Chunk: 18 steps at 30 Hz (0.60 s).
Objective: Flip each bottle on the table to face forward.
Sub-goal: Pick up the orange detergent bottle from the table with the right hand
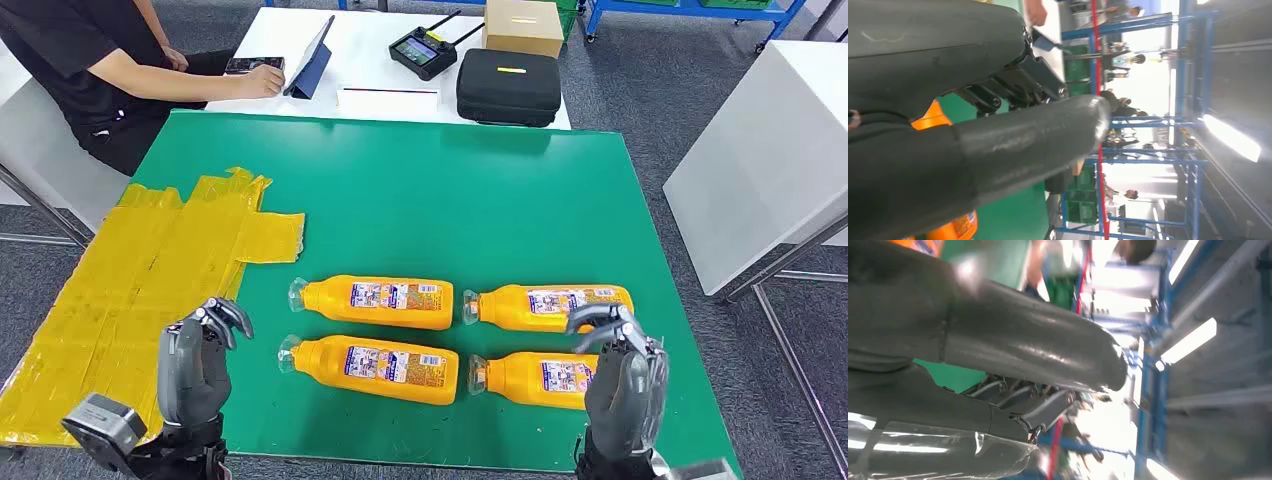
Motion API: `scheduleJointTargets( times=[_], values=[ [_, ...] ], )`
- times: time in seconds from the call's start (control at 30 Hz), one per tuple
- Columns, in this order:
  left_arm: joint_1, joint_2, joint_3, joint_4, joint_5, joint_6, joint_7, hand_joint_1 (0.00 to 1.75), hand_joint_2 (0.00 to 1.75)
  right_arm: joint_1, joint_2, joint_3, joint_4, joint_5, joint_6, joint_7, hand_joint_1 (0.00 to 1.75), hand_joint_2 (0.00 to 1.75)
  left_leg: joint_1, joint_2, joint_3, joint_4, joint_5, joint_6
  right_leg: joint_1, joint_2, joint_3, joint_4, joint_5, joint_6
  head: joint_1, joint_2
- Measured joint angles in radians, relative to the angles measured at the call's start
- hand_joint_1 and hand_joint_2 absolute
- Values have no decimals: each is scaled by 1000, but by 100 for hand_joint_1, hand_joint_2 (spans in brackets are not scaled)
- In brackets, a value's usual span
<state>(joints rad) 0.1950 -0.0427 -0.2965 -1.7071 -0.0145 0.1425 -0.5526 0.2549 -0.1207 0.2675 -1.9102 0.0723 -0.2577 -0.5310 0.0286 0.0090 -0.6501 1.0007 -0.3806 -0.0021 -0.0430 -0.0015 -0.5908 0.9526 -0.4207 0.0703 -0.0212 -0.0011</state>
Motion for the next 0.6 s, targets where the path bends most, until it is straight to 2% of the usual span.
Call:
scheduleJointTargets(
  times=[0.1, 0.23, 0.33, 0.43, 0.5, 0.6],
  values=[
    [8, 5, 4, 0, 0, -4, 13, 0, 0, -5, -8, -14, 6, 6, 80, 37, 0, 0, 0, 0, 0, 0, 0, 0, 0, 0, 0, 0, 0, 0, 0, 0],
    [17, 13, 8, 2, -8, 4, 36, 0, 0, -12, -26, -50, 24, 74, 163, 99, 0, 175, 0, 0, 0, 0, 0, 0, 0, 0, 0, 0, 0, 0, 0, 0],
    [29, 17, 14, 3, -6, 7, 55, 0, 0, 2, -50, -78, 34, 189, 197, 180, 0, 175, 0, 0, 0, 0, -1, 0, 0, 0, -1, 0, 0, 0, 0, 0],
    [44, 18, 27, 3, -4, -5, 63, 0, 0, 49, -99, -112, 31, 438, 200, 291, 0, 175, 0, -1, 0, 0, -2, 1, 0, -1, -4, -1, -2, 1, 0, 0],
    [51, 18, 42, 3, -5, -23, 70, 0, 0, 93, -150, -147, 20, 592, 201, 373, 0, 175, -1, -1, 0, 0, -3, 2, -1, -2, -5, -1, -3, 2, 0, 0],
    [50, 17, 67, 4, 1, -51, 81, 0, 0, 162, -242, -216, -8, 688, 209, 442, 0, 175, -4, -1, 0, 0, -3, 3, -4, -2, -2, -1, -3, 3, 0, 0]
  ],
)
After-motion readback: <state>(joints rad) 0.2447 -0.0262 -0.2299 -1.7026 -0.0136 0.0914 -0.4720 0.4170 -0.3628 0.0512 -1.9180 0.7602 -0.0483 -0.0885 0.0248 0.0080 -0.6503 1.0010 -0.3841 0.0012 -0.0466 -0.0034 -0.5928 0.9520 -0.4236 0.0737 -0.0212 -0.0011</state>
